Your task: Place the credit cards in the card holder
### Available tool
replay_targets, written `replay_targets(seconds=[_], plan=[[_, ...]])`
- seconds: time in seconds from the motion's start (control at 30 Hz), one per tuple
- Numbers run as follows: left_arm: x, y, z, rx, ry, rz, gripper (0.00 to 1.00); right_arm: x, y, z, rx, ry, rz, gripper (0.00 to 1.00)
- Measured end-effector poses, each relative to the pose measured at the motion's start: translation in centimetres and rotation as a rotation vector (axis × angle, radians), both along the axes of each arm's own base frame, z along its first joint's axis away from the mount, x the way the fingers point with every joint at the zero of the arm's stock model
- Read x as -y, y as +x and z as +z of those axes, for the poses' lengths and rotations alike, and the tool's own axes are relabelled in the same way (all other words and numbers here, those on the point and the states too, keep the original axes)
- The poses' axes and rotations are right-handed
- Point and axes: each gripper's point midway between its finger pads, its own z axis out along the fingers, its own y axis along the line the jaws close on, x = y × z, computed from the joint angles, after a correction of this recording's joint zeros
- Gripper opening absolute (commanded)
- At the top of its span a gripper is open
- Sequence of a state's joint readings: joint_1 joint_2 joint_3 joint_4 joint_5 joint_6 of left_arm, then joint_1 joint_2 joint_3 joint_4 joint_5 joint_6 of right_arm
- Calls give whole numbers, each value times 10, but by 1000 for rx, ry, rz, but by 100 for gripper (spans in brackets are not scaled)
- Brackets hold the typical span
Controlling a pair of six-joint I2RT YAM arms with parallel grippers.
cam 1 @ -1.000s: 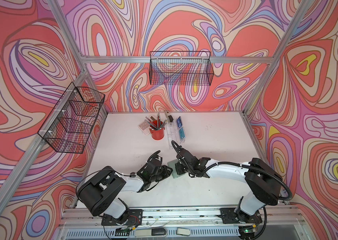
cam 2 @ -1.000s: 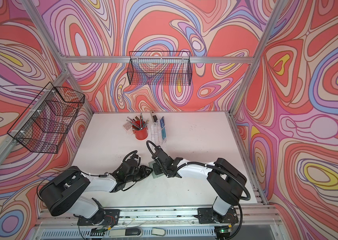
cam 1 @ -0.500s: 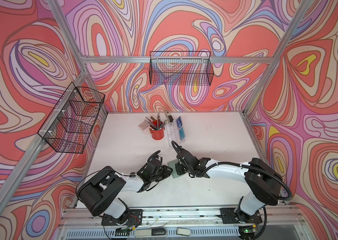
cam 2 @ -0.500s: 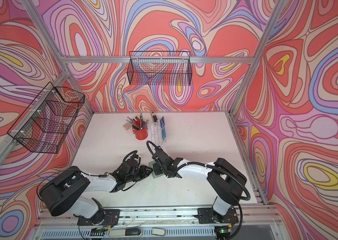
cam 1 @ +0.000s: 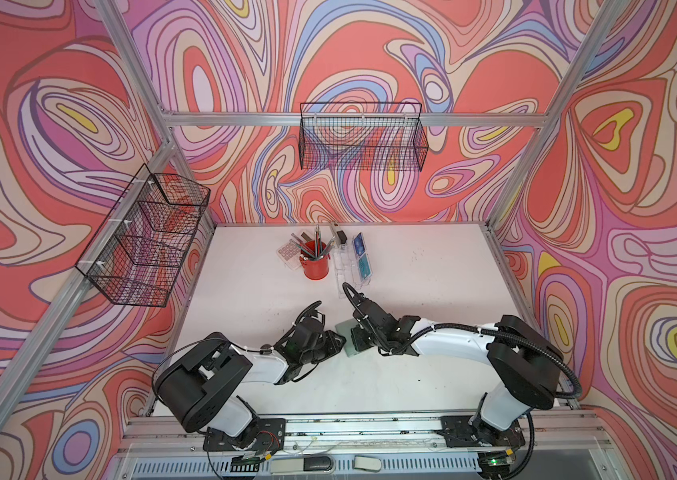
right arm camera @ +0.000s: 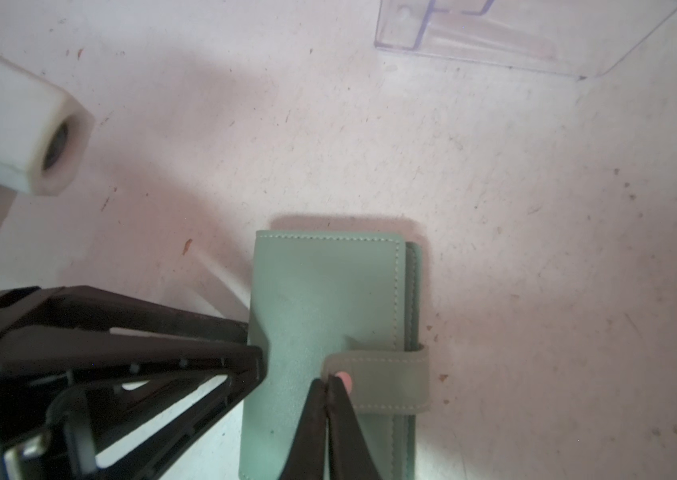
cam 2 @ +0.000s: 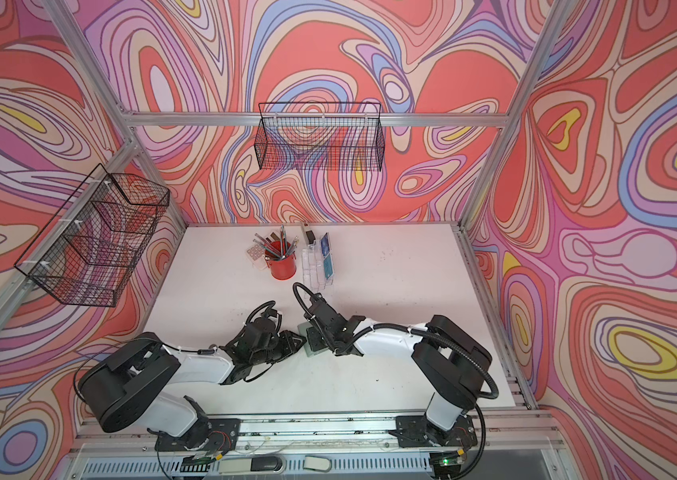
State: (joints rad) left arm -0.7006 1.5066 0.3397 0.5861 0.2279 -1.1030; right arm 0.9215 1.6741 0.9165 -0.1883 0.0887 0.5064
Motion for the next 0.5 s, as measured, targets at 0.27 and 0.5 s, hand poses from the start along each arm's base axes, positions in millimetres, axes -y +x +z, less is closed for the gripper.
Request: replay_targets(seconds=[0.27,0.5], plan=[[0,0,0,0,0,0,29,0,0,-3,-4,-6,0,0],[0,0,0,0,0,0,29,1,0,-5,-7,-10,0,0]])
